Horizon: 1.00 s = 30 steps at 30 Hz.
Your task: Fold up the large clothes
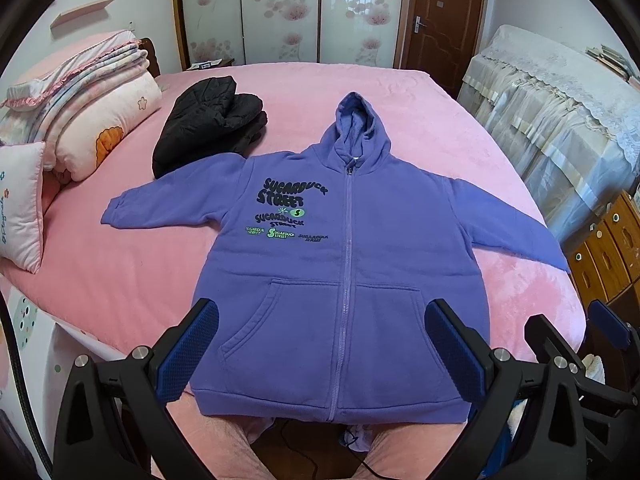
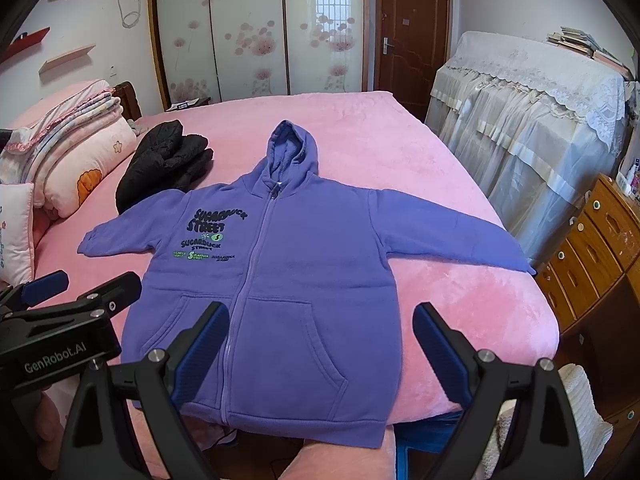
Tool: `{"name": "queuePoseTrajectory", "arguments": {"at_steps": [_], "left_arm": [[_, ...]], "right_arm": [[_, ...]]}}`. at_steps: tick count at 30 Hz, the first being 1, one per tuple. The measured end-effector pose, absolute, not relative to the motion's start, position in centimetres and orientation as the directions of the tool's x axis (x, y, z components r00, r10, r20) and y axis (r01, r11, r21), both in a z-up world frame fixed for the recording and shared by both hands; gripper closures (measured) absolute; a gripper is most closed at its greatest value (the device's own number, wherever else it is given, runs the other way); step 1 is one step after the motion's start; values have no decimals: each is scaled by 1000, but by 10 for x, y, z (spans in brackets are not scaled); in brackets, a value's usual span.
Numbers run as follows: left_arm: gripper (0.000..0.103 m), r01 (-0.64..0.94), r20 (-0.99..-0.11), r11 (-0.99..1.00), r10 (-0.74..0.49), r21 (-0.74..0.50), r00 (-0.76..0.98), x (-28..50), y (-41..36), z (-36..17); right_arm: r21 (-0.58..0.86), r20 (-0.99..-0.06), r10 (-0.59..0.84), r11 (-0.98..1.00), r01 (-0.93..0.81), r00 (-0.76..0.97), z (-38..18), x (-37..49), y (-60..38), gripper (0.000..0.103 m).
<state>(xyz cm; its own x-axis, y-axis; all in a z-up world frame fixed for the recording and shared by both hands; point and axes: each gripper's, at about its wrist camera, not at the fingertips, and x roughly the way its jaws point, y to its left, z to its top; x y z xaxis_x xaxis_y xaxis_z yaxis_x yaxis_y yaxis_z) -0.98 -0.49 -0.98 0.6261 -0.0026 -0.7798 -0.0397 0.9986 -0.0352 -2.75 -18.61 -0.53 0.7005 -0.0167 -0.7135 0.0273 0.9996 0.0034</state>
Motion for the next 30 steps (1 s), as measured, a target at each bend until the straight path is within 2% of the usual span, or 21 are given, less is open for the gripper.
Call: {"name": "queuePoseTrajectory", "arguments": {"at_steps": [30], "left_arm": [[1,-36,-774,999,-3,-33,633,-13,-15,-8]], "right_arm": [[19,-707,3,1000,16,707,-9,-28,-188,9]]}}
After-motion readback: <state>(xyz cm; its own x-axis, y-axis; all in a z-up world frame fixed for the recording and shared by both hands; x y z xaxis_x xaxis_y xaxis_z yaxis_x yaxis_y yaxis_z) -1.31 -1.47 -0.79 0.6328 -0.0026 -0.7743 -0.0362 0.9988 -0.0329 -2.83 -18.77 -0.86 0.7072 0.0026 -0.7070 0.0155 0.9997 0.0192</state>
